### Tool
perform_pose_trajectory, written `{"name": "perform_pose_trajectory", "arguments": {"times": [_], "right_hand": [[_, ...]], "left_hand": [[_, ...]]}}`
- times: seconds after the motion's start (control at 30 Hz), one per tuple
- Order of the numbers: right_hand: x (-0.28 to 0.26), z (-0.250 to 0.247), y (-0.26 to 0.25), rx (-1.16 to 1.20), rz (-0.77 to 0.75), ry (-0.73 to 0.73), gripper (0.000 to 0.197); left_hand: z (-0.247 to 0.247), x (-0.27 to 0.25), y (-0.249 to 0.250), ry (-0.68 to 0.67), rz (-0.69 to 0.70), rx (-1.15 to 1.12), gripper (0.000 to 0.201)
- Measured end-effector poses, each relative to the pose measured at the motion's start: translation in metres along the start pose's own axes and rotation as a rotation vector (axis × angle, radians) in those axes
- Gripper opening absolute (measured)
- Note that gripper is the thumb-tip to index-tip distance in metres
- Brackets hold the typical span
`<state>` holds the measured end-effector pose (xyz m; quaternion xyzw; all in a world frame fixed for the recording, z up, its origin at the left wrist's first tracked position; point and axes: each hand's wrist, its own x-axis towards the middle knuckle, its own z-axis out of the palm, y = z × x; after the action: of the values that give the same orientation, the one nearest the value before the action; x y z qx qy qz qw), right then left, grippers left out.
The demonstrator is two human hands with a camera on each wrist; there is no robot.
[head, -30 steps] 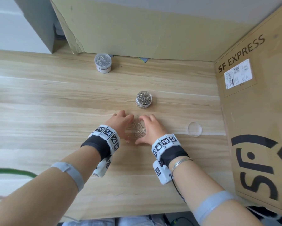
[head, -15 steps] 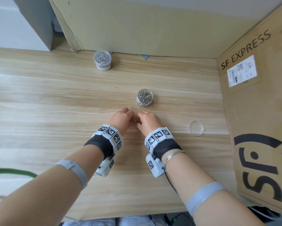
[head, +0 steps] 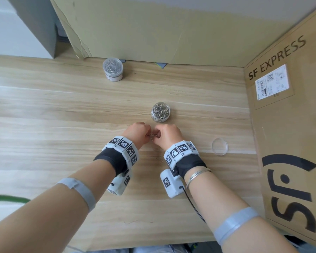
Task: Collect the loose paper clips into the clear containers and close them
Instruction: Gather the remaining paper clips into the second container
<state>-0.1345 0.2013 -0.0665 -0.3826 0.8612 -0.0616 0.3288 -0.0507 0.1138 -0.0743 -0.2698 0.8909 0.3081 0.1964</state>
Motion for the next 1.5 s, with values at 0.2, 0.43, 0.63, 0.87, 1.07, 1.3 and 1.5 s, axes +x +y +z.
{"name": "perform_pose_trajectory", "arguments": {"times": [0.2,0.43,0.63,0.87,1.07,1.3,1.5], "right_hand": [[0.009,-0.042,0.001,0.106,-0.02,0.137,0.017],[0.034,-0.059,0.006,0.233,0.033,0.195,0.021],[0.035,-0.053,0.016,0.418,0.062,0.266,0.02],[0.033,-0.049,0.03,0.418,0.099,0.323,0.014],[0.023,-0.043,0.033,0.342,0.116,0.283,0.013],[0.006,-0.017,0.028,0.143,0.059,0.145,0.015],[0.0,0.002,0.019,0.13,-0.014,0.05,0.043]], "left_hand": [[-0.034,0.017,0.013,0.127,0.056,-0.059,0.019],[-0.054,0.044,0.017,0.207,0.061,-0.1,0.017],[-0.05,0.048,0.019,0.238,0.059,-0.12,0.015],[-0.051,0.049,0.023,0.204,0.08,-0.162,0.022],[-0.05,0.037,0.015,0.327,0.048,-0.3,0.019],[-0.024,0.014,-0.013,0.225,0.005,-0.167,0.011],[-0.002,0.0,-0.027,0.033,0.013,-0.101,0.041]]}}
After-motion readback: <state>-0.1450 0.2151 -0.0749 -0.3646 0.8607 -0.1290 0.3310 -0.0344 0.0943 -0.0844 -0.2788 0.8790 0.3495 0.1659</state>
